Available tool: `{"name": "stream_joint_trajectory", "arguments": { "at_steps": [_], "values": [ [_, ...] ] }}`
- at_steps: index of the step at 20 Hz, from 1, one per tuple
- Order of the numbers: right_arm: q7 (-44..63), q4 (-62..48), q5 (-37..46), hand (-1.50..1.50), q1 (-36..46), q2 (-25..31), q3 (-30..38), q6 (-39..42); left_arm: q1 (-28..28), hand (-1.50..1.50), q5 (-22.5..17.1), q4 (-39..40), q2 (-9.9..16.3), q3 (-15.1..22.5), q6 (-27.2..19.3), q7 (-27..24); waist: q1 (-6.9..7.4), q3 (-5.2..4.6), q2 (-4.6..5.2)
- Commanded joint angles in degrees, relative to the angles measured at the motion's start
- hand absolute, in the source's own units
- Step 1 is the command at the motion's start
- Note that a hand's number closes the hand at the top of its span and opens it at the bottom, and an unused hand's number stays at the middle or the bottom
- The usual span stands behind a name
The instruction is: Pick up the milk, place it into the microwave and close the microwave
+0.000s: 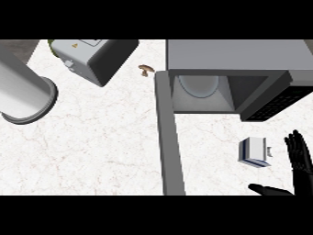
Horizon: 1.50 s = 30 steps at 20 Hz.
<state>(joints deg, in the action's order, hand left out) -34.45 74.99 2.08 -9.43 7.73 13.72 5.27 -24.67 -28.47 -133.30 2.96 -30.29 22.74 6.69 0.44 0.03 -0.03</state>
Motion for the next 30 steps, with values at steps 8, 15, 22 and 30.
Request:
{"name": "stream_joint_trajectory", "arguments": {
  "at_steps": [8,15,22,30],
  "values": [
    [-11.15,-19.01,2.63,-1.50,7.96,2.42,1.63,-0.61,-0.92,-1.50,-7.95,-4.09,0.73,-5.11,1.64,4.64,0.04,0.00,-0.01],
    [-16.69,-38.20,3.72,-1.50,21.21,5.10,4.98,-4.71,3.30,-1.50,-0.67,-2.22,-1.96,-2.19,0.97,3.33,0.35,0.06,0.18],
    [-25.79,-50.36,3.39,1.50,25.01,8.90,6.09,-0.08,1.63,-1.50,-3.91,-4.39,-2.17,-2.72,1.52,5.07,0.45,0.09,0.20],
    [-35.79,-50.46,7.18,1.50,24.28,4.67,3.27,-6.53,-3.38,-1.50,-6.51,-5.44,-2.88,-4.06,3.33,2.87,0.65,0.07,0.05]
  ]
}}
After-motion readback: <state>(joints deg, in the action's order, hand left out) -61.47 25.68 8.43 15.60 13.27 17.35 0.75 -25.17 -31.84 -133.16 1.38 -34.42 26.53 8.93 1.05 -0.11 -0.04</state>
